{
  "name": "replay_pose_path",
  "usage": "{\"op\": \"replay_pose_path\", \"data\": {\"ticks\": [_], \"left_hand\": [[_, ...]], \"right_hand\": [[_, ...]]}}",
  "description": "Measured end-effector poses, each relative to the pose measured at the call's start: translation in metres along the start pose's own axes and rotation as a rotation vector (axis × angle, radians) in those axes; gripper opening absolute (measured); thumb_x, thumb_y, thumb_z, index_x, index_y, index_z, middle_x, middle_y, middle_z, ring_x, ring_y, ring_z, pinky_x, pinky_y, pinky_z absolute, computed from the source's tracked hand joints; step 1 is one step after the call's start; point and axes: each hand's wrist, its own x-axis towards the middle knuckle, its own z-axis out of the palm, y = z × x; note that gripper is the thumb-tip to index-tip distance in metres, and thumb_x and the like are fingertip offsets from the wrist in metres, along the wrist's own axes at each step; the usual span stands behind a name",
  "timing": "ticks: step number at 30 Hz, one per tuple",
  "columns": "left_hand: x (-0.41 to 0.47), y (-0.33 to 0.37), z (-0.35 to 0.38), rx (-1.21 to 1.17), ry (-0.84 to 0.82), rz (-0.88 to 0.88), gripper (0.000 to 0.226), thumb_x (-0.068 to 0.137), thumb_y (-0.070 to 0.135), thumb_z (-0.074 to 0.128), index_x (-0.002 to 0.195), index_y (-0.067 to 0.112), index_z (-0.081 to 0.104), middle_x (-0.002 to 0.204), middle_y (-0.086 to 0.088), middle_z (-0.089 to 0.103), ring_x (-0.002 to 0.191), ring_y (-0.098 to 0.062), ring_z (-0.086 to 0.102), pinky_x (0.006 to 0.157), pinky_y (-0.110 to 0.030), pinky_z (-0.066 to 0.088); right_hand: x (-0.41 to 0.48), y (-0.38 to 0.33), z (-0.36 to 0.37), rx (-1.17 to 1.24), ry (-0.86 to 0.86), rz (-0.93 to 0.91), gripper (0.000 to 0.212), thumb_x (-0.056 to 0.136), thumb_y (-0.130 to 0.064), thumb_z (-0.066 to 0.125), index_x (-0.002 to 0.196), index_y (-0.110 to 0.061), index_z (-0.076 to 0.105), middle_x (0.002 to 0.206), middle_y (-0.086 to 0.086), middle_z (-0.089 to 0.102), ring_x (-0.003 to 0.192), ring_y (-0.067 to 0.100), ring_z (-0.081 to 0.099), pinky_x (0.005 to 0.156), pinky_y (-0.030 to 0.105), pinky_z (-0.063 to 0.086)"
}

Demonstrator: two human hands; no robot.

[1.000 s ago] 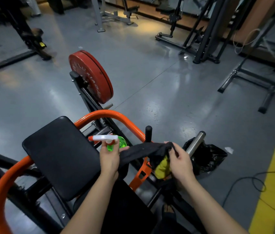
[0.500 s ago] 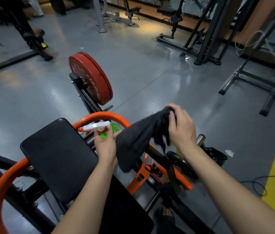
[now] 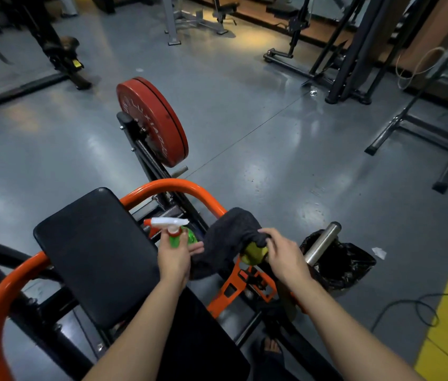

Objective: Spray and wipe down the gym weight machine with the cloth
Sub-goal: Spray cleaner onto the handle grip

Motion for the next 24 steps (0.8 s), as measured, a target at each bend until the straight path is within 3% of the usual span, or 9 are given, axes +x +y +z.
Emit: {"op": "replay_pose_path", "data": {"ticks": [4, 8, 11, 13, 14, 16, 19, 21, 24], "left_hand": [[-0.003, -0.017, -0.005, 0.045, 0.005, -0.008, 0.025, 0.107, 0.012, 0.051, 0.131, 0.008, 0.047, 0.116, -0.035, 0.063, 0.067, -0.025, 0.075, 0.061, -0.032, 0.063], [-0.001, -0.005, 0.009, 0.047, -0.055, 0.056, 0.024, 0.107, 0.014, 0.052, 0.130, 0.015, 0.048, 0.114, -0.026, 0.065, 0.075, -0.032, 0.075, 0.064, -0.033, 0.063], [0.001, 0.007, 0.020, 0.053, -0.077, 0.059, 0.028, 0.107, 0.023, 0.053, 0.134, 0.018, 0.047, 0.096, -0.021, 0.074, 0.071, -0.023, 0.076, 0.056, -0.026, 0.058], [0.001, 0.014, 0.030, 0.026, -0.077, 0.073, 0.029, 0.108, 0.022, 0.051, 0.136, 0.019, 0.045, 0.083, -0.013, 0.075, 0.070, -0.019, 0.076, 0.057, -0.026, 0.059], [0.002, 0.017, 0.034, 0.004, -0.077, 0.083, 0.029, 0.108, 0.022, 0.051, 0.136, 0.019, 0.044, 0.083, -0.014, 0.075, 0.071, -0.020, 0.076, 0.059, -0.027, 0.059], [0.005, 0.020, 0.045, -0.032, -0.080, 0.094, 0.029, 0.108, 0.023, 0.050, 0.135, 0.020, 0.043, 0.089, -0.019, 0.075, 0.073, -0.022, 0.076, 0.063, -0.028, 0.061], [0.013, 0.022, 0.059, -0.083, -0.092, 0.095, 0.022, 0.108, 0.022, 0.051, 0.128, 0.022, 0.042, 0.086, -0.018, 0.076, 0.072, -0.023, 0.076, 0.067, -0.032, 0.061], [0.016, 0.022, 0.068, -0.092, -0.109, 0.088, 0.021, 0.108, 0.022, 0.051, 0.127, 0.022, 0.042, 0.082, -0.015, 0.077, 0.072, -0.024, 0.076, 0.068, -0.033, 0.061], [0.016, 0.022, 0.080, -0.090, -0.126, 0.078, 0.013, 0.108, 0.025, 0.051, 0.118, 0.025, 0.044, 0.088, -0.019, 0.077, 0.079, -0.029, 0.077, 0.073, -0.036, 0.062]], "right_hand": [[0.002, -0.008, 0.002, 0.093, -0.064, 0.074, 0.026, 0.099, -0.022, 0.052, 0.120, -0.032, 0.063, 0.097, 0.004, 0.072, 0.084, 0.021, 0.066, 0.076, 0.034, 0.050], [0.021, -0.016, -0.002, 0.126, -0.092, 0.160, 0.010, 0.092, -0.032, 0.061, 0.099, -0.026, 0.064, 0.099, -0.007, 0.068, 0.099, 0.020, 0.065, 0.085, 0.033, 0.050], [0.051, -0.024, 0.002, 0.313, -0.065, 0.194, 0.065, 0.086, -0.041, 0.079, 0.136, -0.016, 0.047, 0.138, 0.000, 0.048, 0.132, 0.019, 0.047, 0.105, 0.029, 0.038], [0.068, -0.035, 0.017, 0.420, -0.160, 0.198, 0.095, 0.078, -0.048, 0.086, 0.151, -0.015, 0.036, 0.147, 0.000, 0.044, 0.136, 0.017, 0.044, 0.110, 0.030, 0.037], [0.074, -0.039, 0.026, 0.440, -0.176, 0.183, 0.090, 0.076, -0.046, 0.088, 0.147, -0.015, 0.042, 0.139, 0.000, 0.052, 0.129, 0.017, 0.051, 0.103, 0.029, 0.042], [0.088, -0.041, 0.043, 0.428, -0.113, 0.184, 0.055, 0.078, -0.031, 0.088, 0.122, -0.016, 0.060, 0.110, 0.001, 0.066, 0.105, 0.020, 0.064, 0.082, 0.028, 0.048], [0.112, -0.030, 0.050, 0.379, -0.170, 0.165, 0.013, 0.077, -0.020, 0.079, 0.082, -0.021, 0.067, 0.079, -0.001, 0.068, 0.083, 0.023, 0.065, 0.073, 0.032, 0.050], [0.128, -0.019, 0.044, 0.402, -0.353, 0.163, 0.010, 0.072, -0.021, 0.080, 0.077, -0.021, 0.070, 0.075, -0.004, 0.069, 0.079, 0.020, 0.066, 0.073, 0.031, 0.052], [0.135, -0.006, 0.038, 0.606, -0.583, 0.197, 0.037, 0.063, -0.025, 0.083, 0.099, -0.018, 0.077, 0.097, 0.006, 0.079, 0.091, 0.023, 0.073, 0.088, 0.037, 0.057]]}}
